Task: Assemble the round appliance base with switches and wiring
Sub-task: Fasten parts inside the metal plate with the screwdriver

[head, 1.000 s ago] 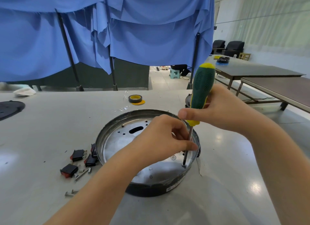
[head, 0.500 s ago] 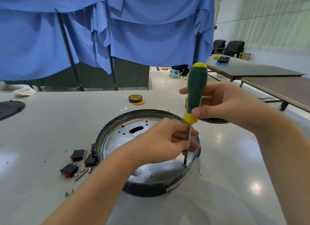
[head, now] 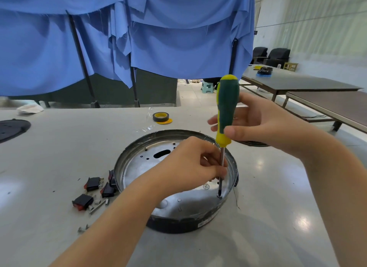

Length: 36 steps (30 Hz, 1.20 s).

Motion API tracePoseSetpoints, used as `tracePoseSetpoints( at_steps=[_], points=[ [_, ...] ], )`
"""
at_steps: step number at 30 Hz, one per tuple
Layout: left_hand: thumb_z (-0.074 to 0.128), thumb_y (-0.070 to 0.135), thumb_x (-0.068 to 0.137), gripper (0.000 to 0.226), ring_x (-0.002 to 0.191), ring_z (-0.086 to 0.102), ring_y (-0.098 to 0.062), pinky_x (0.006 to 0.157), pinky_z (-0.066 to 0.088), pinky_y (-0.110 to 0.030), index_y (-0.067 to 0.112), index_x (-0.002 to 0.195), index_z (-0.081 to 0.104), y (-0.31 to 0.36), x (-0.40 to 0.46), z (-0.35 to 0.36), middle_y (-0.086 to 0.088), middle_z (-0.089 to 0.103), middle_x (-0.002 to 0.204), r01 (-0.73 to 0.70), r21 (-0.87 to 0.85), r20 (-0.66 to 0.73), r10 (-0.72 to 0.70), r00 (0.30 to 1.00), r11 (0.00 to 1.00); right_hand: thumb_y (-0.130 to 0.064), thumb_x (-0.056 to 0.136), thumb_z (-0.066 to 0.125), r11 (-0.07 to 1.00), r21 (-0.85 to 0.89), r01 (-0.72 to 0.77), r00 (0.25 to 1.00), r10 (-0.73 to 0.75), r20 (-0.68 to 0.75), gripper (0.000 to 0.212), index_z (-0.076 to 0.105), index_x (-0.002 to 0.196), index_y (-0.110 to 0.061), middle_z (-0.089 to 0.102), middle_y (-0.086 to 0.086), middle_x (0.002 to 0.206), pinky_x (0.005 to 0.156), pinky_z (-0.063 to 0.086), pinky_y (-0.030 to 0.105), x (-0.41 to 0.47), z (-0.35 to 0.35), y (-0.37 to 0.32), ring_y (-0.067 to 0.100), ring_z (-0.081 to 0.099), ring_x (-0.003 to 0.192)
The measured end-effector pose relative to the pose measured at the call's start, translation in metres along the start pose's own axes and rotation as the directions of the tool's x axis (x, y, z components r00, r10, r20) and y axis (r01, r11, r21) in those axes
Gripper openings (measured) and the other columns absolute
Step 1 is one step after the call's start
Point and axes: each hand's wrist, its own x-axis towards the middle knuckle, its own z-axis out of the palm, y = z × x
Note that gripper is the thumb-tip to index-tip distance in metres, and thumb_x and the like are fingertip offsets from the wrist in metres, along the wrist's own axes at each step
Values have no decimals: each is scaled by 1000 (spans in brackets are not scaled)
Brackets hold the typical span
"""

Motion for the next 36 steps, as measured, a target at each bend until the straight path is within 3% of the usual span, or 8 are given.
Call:
tracePoseSetpoints(
  at_steps=[7, 10, 13, 17, 21, 27, 31, 36],
  points=[
    [56, -1, 91, 28, 88, 72, -7, 83, 57, -24, 24, 98, 66, -2, 0, 2, 1, 76, 92, 6, -81, 125, 4, 992, 997, 3, 75, 70, 978, 201, 51, 993, -71, 98, 52, 58, 122, -17, 72, 8, 110, 79, 55, 25, -3, -10, 5, 22, 69, 103],
    [67, 11, 86, 18, 87, 71, -6, 83, 57, -24, 25, 98, 69, -1, 0, 3, 3, 76, 92, 6, -76, 110, 2, 994, 997, -22, 55, 83, 995, 49, 89, 995, -87, -53, 37, 73, 91, -24, 75, 5, 90, 68, 57, 22, -3, -2, -2, 18, 73, 85],
    [82, 31, 72, 18, 74, 70, -7, 68, 54, -18, 25, 85, 71, 3, -1, 5, 8, 74, 82, 19, -13, 29, -19, 999, 1000, -53, 39, 83, 960, -271, 67, 960, -136, -245, 61, 62, 83, -16, 68, 14, 84, 67, 58, 33, 1, 7, -3, 25, 66, 76],
    [85, 26, 69, 15, 57, 62, -3, 57, 51, -16, 22, 68, 70, 4, -1, 5, 8, 69, 65, -10, 18, -91, 12, 996, 1000, -68, 40, 77, 931, -359, 68, 947, -173, -270, 71, 53, 77, -13, 63, 17, 79, 60, 52, 38, 6, 18, -4, 29, 59, 68],
    [78, 18, 79, 8, 71, 71, -10, 75, 60, -32, 26, 79, 75, 4, 1, 4, 7, 74, 75, 13, -41, -35, -15, 999, 999, -42, 57, 86, 991, -120, 52, 995, -62, -77, 59, 58, 105, -22, 73, -7, 94, 66, 55, 16, 5, 5, 2, 6, 70, 86],
    [53, -3, 94, 26, 88, 71, -5, 79, 55, -18, 18, 104, 65, 2, -2, 4, 8, 74, 86, 47, -178, 149, -21, 989, 983, 1, 76, 63, 965, 262, 30, 973, -88, 213, 60, 48, 132, -15, 66, 10, 123, 85, 53, 27, -5, -14, 10, 25, 63, 113],
    [56, 0, 93, 27, 88, 71, -3, 77, 54, -17, 13, 115, 63, 1, -1, 2, 7, 73, 90, 49, -177, 138, -24, 990, 983, -8, 66, 75, 987, 148, 61, 996, -70, 59, 47, 66, 111, -19, 74, 6, 103, 76, 55, 22, -2, -10, 7, 19, 70, 98],
    [84, 27, 71, 16, 65, 68, -6, 61, 51, -16, 23, 79, 72, 4, -2, 1, 10, 71, 68, 19, -18, -6, -20, 1000, 1000, -48, 40, 82, 978, -193, 78, 974, -115, -193, 60, 66, 87, -14, 70, 8, 88, 78, 53, 35, 1, 7, -1, 26, 66, 83]
  ],
)
